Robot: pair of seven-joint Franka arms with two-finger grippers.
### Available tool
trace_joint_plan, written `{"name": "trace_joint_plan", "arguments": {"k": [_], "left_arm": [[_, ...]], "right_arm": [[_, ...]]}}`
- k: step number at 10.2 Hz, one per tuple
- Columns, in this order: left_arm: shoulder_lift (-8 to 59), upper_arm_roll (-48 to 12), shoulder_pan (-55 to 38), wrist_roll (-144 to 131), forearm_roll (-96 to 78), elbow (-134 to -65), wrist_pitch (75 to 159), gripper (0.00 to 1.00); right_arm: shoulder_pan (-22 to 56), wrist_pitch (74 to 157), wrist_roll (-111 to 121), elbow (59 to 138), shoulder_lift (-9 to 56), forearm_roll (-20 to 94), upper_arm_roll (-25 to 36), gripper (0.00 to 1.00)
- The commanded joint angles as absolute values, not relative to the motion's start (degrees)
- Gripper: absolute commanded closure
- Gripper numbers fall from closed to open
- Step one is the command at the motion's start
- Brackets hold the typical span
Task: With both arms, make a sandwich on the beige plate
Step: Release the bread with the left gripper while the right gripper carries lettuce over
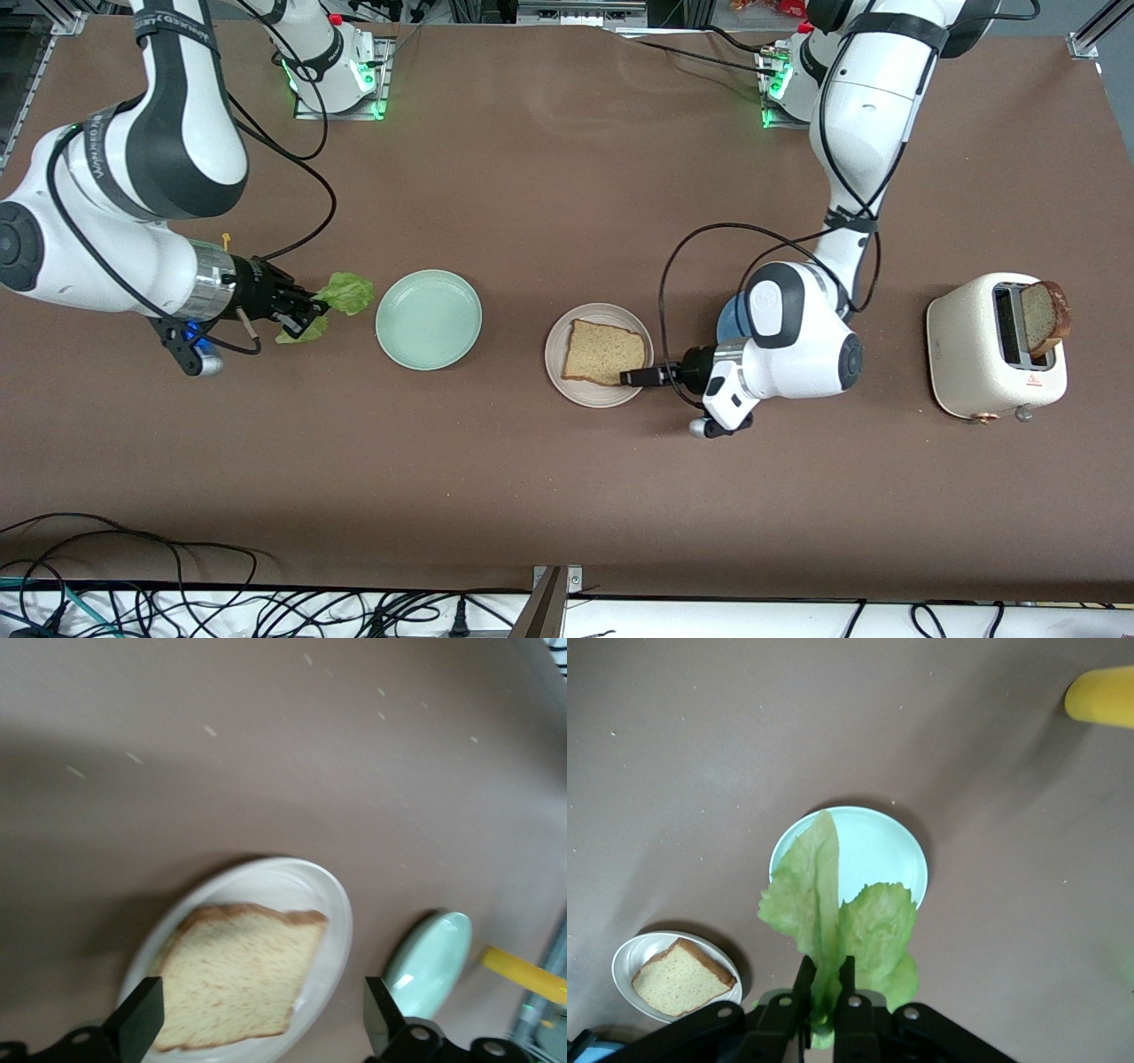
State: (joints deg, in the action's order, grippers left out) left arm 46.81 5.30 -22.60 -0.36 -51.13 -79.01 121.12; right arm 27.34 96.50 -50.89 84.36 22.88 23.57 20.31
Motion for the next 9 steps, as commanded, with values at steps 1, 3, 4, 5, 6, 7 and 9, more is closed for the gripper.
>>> {"name": "trace_joint_plan", "arguments": {"k": [1, 3, 4, 5, 6, 7, 9], "left_arm": [[45.1, 6.1, -20.1, -0.1, -41.3, -78.5, 116.6, 0.00], [42.6, 6.2, -18.0, -0.3, -32.6, -78.5, 111.7, 0.00], [41.7, 6.4, -17.8, -0.8, -28.7, -78.7, 110.2, 0.00], [40.2, 7.7, -17.5, -2.1, -25.7, -78.9, 109.7, 0.00], [38.5, 8.6, -17.4, -3.2, -23.1, -78.8, 108.3, 0.00], [36.8, 10.0, -17.4, -3.3, -19.6, -78.8, 106.1, 0.00], [33.6, 11.7, -17.3, -2.7, -8.8, -78.7, 103.0, 0.00]], "right_arm": [[30.2, 98.8, -56.3, 82.9, 24.6, 24.7, 20.8, 1.00], [31.8, 102.9, -61.3, 83.0, 26.3, 31.5, 20.8, 1.00], [32.7, 106.3, -63.0, 82.9, 27.5, 34.9, 20.8, 1.00], [34.5, 109.4, -64.4, 82.9, 28.6, 36.5, 20.8, 1.00], [36.6, 112.7, -67.2, 82.8, 29.8, 36.6, 20.8, 1.00], [38.7, 116.9, -71.0, 82.2, 31.3, 36.7, 20.8, 1.00], [40.9, 120.1, -77.7, 76.8, 37.0, 42.5, 20.8, 1.00]]}}
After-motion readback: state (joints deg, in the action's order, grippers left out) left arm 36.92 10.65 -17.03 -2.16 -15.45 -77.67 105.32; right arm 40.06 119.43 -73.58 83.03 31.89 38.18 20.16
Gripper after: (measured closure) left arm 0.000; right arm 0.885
